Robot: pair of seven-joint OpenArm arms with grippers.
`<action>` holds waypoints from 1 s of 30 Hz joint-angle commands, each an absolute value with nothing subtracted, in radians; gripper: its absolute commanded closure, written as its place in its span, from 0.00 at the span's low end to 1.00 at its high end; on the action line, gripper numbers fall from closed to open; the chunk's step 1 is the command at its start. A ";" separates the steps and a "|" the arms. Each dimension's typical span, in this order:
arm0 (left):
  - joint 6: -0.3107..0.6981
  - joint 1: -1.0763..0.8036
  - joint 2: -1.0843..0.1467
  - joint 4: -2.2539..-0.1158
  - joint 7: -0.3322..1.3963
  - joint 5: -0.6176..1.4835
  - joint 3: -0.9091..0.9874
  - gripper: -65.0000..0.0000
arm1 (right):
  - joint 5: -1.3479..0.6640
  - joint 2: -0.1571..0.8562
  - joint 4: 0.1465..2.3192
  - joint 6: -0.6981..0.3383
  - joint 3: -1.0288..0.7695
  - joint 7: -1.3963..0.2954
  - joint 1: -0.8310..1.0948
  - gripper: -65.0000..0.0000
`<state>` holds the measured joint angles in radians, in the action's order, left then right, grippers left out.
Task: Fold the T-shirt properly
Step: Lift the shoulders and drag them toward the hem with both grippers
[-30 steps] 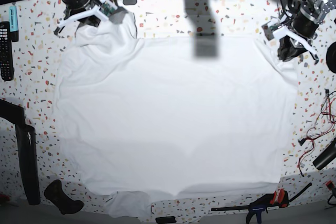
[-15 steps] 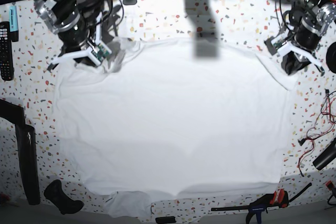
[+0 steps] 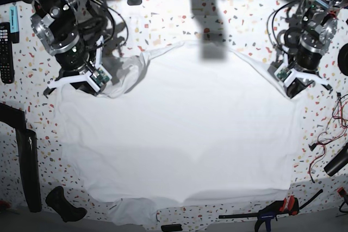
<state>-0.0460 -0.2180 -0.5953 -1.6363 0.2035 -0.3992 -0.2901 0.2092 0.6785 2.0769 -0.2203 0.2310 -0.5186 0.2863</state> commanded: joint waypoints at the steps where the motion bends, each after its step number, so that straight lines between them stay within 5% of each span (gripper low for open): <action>1: -0.065 -0.195 -0.598 -1.649 0.202 -0.407 -0.283 1.00 | 0.223 0.690 2.098 -0.208 0.226 -0.504 0.271 1.00; 7: -0.065 -0.141 -0.542 -1.647 0.224 -0.259 -0.283 1.00 | 0.223 0.690 2.089 -0.208 0.226 -0.504 0.249 1.00; 30: -0.160 0.049 -0.457 -1.333 0.237 -0.259 -0.283 1.00 | 0.078 0.628 1.839 -0.208 0.226 -0.482 -0.011 1.00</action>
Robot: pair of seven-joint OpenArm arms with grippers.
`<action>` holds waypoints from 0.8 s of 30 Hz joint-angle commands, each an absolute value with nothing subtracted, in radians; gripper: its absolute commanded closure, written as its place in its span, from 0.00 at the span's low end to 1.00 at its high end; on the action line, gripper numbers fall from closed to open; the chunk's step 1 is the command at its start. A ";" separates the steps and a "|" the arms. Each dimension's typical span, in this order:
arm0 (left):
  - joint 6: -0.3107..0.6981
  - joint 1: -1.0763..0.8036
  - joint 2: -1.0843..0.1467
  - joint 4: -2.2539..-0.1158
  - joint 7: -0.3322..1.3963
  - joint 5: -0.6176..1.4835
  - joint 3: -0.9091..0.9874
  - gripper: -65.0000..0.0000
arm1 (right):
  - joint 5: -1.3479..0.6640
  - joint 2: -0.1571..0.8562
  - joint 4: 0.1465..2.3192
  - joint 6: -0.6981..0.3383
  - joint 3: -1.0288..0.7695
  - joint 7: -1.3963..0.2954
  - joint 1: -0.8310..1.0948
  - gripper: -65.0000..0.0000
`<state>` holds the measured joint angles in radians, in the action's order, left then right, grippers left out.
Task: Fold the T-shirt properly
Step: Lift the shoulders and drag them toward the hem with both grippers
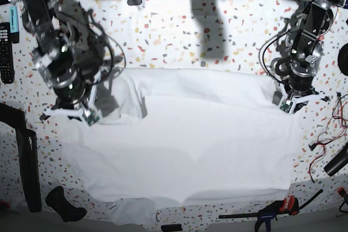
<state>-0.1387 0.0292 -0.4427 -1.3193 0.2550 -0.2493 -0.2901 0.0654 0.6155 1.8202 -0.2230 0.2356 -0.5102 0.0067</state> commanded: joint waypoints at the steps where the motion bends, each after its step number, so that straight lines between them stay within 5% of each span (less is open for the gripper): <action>1: -0.161 0.056 -0.457 -1.323 0.236 -0.259 -0.283 1.00 | 0.065 0.620 1.809 -0.209 0.226 -0.479 -0.039 1.00; 24: -0.162 0.188 -0.457 -1.164 0.236 -0.259 -0.283 1.00 | -0.011 0.427 1.354 -0.299 0.232 -0.419 -0.454 1.00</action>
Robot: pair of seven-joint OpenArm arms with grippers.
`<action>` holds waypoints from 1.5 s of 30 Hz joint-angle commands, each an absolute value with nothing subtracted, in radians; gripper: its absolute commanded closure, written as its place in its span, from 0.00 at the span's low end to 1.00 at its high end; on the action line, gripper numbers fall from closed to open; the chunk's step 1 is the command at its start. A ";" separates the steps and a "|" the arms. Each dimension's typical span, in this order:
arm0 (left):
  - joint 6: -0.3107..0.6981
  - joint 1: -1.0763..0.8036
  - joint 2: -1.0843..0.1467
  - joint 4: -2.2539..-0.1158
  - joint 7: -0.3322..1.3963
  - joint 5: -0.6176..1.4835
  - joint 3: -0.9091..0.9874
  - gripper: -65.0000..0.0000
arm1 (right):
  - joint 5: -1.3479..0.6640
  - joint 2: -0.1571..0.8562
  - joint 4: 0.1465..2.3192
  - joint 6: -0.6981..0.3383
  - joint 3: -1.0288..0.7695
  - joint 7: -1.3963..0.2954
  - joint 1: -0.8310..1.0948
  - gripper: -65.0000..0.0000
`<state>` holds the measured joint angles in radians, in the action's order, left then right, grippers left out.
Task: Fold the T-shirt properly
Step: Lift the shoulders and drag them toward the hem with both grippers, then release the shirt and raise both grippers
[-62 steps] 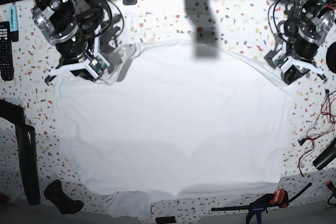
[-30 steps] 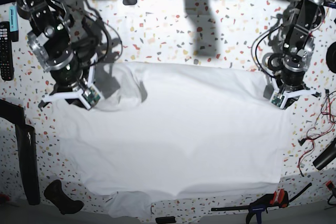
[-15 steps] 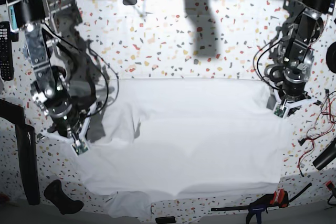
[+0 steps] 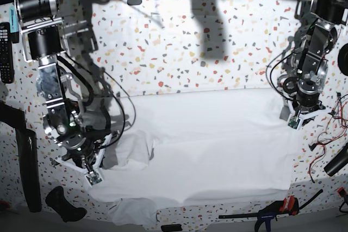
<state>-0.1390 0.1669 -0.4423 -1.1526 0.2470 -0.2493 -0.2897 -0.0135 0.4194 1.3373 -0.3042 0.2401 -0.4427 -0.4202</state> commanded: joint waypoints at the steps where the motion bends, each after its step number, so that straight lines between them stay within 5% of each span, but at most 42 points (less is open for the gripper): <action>1: -0.162 0.188 -0.457 -1.153 0.236 -0.259 -0.283 1.00 | -0.011 0.420 1.336 -0.313 0.232 -0.407 -0.460 1.00; 18: -0.161 0.186 -0.457 -1.097 0.179 -0.259 -0.283 1.00 | 0.110 0.224 1.004 -0.337 0.231 -0.315 -0.697 1.00; 33: -0.162 0.186 -0.457 -1.097 0.179 -0.259 -0.283 1.00 | 0.136 0.216 1.003 -0.336 0.231 -0.328 -0.700 1.00; 39: -0.162 0.186 -0.457 -1.097 0.179 -0.259 -0.283 1.00 | 0.247 0.216 1.003 -0.336 0.229 -0.251 -0.700 0.66; 45: -0.161 0.186 -0.457 -1.097 0.179 -0.259 -0.283 1.00 | 0.254 0.216 1.003 -0.334 0.229 -0.247 -0.700 0.64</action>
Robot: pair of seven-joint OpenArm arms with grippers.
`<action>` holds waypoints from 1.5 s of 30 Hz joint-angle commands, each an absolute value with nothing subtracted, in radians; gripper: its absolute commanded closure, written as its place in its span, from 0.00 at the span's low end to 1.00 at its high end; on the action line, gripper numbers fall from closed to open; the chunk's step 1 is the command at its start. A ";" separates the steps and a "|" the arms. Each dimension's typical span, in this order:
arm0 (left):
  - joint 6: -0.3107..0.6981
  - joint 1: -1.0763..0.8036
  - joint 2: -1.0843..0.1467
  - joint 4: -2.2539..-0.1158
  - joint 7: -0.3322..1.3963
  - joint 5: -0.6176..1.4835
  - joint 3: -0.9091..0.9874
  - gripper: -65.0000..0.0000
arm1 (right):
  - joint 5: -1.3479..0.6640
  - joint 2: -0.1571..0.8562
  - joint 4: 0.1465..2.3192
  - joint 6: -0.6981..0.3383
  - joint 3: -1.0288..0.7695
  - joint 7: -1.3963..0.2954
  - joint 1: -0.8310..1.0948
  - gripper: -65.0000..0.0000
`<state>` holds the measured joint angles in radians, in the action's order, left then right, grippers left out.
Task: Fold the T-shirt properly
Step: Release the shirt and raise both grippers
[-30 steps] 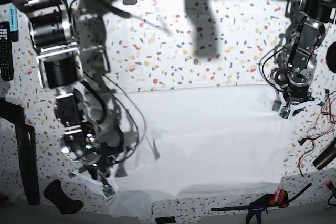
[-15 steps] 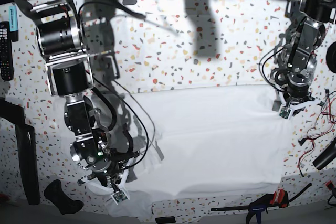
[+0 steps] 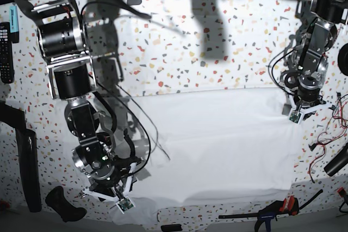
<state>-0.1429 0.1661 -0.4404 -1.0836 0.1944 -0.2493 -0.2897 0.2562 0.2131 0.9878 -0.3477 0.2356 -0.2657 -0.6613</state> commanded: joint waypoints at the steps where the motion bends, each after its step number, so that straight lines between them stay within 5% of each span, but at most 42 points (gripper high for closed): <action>1: -0.161 0.186 -0.457 -1.097 0.179 -0.259 -0.283 1.00 | 0.254 0.216 1.003 -0.334 0.229 -0.247 -0.700 0.64; 25: -0.161 0.263 -0.464 -1.097 0.131 -0.347 -0.283 1.00 | 0.224 0.216 1.004 -0.334 0.229 -0.329 -0.700 0.64; 32: -0.161 0.264 -0.464 -1.097 0.134 -0.349 -0.283 0.68 | 0.193 0.216 1.004 -0.334 0.229 -0.384 -0.700 0.64; 40: -0.162 0.264 -0.463 -1.097 0.167 -0.316 -0.283 0.68 | 0.044 0.216 1.003 -0.335 0.229 -0.447 -0.700 0.64; 45: -0.168 0.263 -0.463 -1.141 0.204 -0.016 -0.283 0.68 | -0.029 0.216 1.003 -0.337 0.229 -0.451 -0.679 0.64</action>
<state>-0.1570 0.2356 -0.4492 -1.1194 0.2356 0.0059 -0.2897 -0.0288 0.2131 0.9878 -0.3416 0.2356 -0.4725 -0.6479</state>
